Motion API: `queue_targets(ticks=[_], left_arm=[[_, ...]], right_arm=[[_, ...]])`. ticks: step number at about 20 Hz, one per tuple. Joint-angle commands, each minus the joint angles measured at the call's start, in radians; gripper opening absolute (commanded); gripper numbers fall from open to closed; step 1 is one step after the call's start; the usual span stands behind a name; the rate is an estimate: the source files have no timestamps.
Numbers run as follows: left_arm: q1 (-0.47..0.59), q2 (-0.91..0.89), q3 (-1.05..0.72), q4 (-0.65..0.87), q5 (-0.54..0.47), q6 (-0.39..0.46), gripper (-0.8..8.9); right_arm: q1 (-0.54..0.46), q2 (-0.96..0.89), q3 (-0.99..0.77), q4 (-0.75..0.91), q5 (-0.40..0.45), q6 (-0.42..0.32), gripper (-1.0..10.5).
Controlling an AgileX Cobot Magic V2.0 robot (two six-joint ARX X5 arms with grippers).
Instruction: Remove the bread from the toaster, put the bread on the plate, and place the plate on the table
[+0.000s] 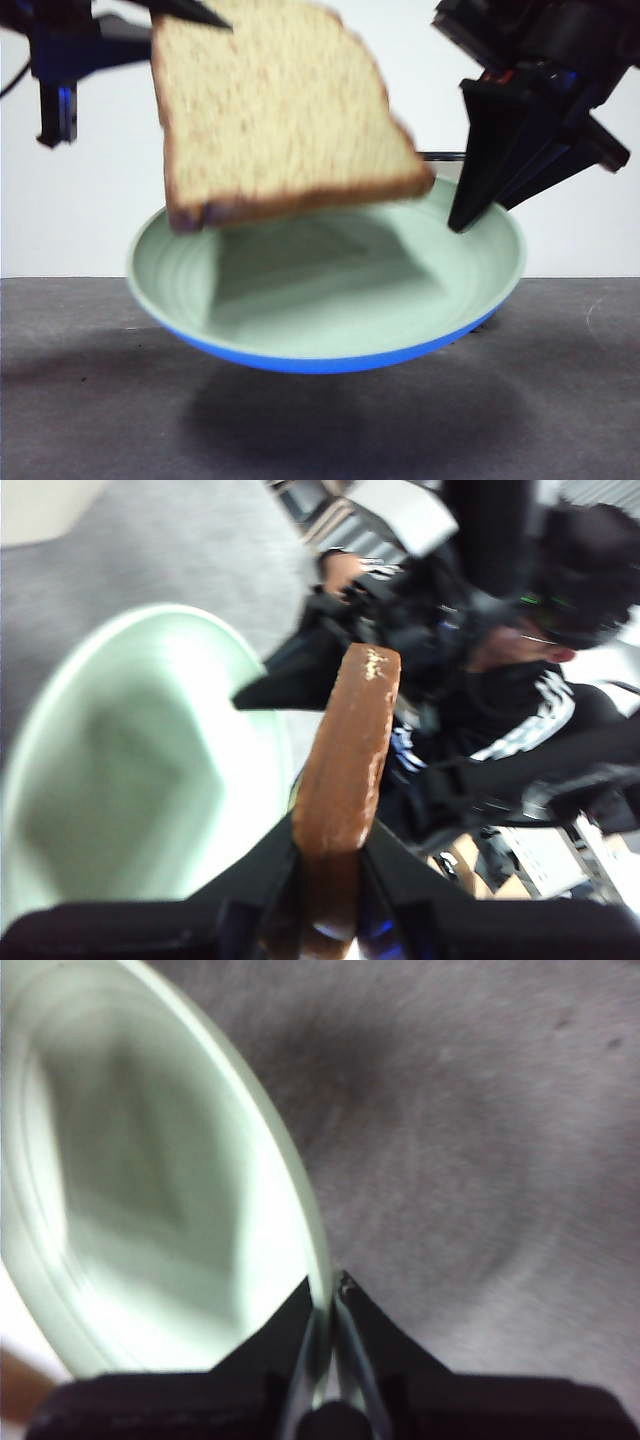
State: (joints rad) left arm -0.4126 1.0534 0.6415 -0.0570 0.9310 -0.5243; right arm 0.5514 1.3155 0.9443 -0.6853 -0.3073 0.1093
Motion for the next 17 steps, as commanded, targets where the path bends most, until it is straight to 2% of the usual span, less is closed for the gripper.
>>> queue_targets(ticks=[1,3,7,11,13,14,15,17], left_arm=[[0.0,0.061,-0.005,0.003,0.0,0.032,-0.09],[0.0,0.129,-0.005,-0.011,-0.001,0.058,-0.09],[0.0,0.226,-0.005,0.001,-0.021,0.061,-0.09],[-0.006,0.236,-0.005,-0.004,-0.121,0.06,-0.03],[-0.008,0.236,-0.005,-0.005,-0.137,0.061,-0.03],[-0.019,0.236,-0.005,-0.016,-0.166,0.06,0.02],[-0.028,0.236,-0.005,-0.036,-0.206,0.06,0.4],[-0.048,0.236,-0.005,-0.067,-0.247,0.06,3.56]], right_arm=[[0.014,0.014,-0.005,0.024,-0.008,0.022,-0.2],[0.016,0.015,-0.005,0.031,-0.008,0.022,-0.2],[0.016,0.015,-0.005,0.031,-0.008,0.022,-0.2],[0.027,0.015,-0.005,0.033,-0.009,0.022,-0.2],[0.027,0.015,-0.005,0.033,-0.01,0.022,-0.2],[0.028,0.015,-0.005,0.034,-0.036,0.021,-0.2],[0.031,0.015,-0.005,0.034,-0.06,0.022,-0.2],[0.04,0.015,-0.005,0.034,-0.058,0.022,-0.2]])
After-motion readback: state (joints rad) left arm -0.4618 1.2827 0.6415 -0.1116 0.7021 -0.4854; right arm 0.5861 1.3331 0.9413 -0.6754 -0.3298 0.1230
